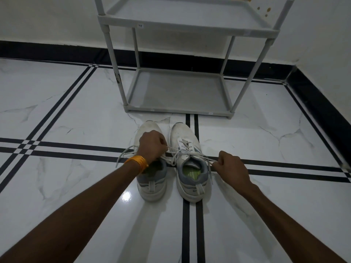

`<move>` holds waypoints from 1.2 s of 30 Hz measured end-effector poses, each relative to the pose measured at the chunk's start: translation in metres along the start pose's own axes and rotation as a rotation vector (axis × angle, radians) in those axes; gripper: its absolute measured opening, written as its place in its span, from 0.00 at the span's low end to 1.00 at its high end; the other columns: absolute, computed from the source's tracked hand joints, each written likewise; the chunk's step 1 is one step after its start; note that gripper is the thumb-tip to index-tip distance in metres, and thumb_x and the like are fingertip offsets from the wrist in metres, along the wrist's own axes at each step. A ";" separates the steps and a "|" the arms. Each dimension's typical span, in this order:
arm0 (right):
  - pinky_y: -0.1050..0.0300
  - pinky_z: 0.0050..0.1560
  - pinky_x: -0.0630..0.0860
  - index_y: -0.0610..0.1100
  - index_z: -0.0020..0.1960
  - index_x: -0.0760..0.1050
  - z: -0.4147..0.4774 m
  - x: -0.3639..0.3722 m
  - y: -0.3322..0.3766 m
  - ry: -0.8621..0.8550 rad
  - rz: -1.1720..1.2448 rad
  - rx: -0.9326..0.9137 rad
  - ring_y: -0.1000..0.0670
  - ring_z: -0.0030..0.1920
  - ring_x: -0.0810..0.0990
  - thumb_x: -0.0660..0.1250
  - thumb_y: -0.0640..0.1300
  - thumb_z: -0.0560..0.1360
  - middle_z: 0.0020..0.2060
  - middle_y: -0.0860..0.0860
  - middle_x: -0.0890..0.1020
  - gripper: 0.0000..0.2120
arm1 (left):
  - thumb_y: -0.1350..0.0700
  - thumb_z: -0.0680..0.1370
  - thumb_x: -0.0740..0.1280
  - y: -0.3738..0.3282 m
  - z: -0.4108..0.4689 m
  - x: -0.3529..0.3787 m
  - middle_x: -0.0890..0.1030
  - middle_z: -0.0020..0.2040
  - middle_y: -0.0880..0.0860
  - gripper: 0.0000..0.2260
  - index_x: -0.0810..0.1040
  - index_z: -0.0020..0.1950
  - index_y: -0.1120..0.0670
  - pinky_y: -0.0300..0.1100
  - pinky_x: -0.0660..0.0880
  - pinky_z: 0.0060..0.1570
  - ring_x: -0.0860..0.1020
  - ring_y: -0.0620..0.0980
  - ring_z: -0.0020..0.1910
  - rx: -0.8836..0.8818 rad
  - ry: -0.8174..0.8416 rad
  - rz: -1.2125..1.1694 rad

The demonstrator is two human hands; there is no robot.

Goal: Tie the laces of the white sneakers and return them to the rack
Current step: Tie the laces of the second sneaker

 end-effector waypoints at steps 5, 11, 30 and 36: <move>0.56 0.30 0.61 0.44 0.39 0.65 -0.003 0.004 0.002 -0.051 -0.199 -0.100 0.46 0.32 0.71 0.61 0.42 0.75 0.33 0.49 0.73 0.08 | 0.64 0.71 0.67 -0.017 -0.005 0.016 0.82 0.44 0.61 0.05 0.81 0.45 0.60 0.45 0.71 0.42 0.80 0.59 0.45 0.163 0.057 0.341; 0.57 0.32 0.64 0.43 0.39 0.68 0.002 0.005 -0.003 -0.021 -0.226 -0.032 0.47 0.33 0.73 0.63 0.44 0.75 0.34 0.47 0.77 0.08 | 0.64 0.71 0.68 -0.015 -0.004 0.016 0.83 0.45 0.61 0.06 0.82 0.46 0.60 0.49 0.77 0.46 0.80 0.59 0.45 0.167 0.065 0.383; 0.56 0.45 0.71 0.41 0.57 0.77 -0.017 0.005 0.082 0.055 -0.180 -0.349 0.44 0.48 0.80 0.65 0.44 0.78 0.52 0.42 0.80 0.11 | 0.59 0.79 0.63 -0.065 -0.036 0.055 0.74 0.60 0.57 0.13 0.75 0.64 0.57 0.50 0.76 0.54 0.78 0.57 0.53 0.389 0.230 0.113; 0.59 0.42 0.67 0.39 0.52 0.80 -0.017 -0.001 0.068 -0.059 -0.021 -0.273 0.45 0.45 0.78 0.64 0.45 0.78 0.46 0.41 0.80 0.11 | 0.59 0.78 0.64 -0.061 -0.042 0.056 0.74 0.59 0.58 0.16 0.71 0.66 0.57 0.51 0.76 0.53 0.78 0.60 0.53 0.358 0.165 0.170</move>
Point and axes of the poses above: each hand's wrist, its own z-axis towards the middle knuckle, its own x-axis out of the palm, y = z × x, the point moved 9 cm from there along z, towards the middle knuckle
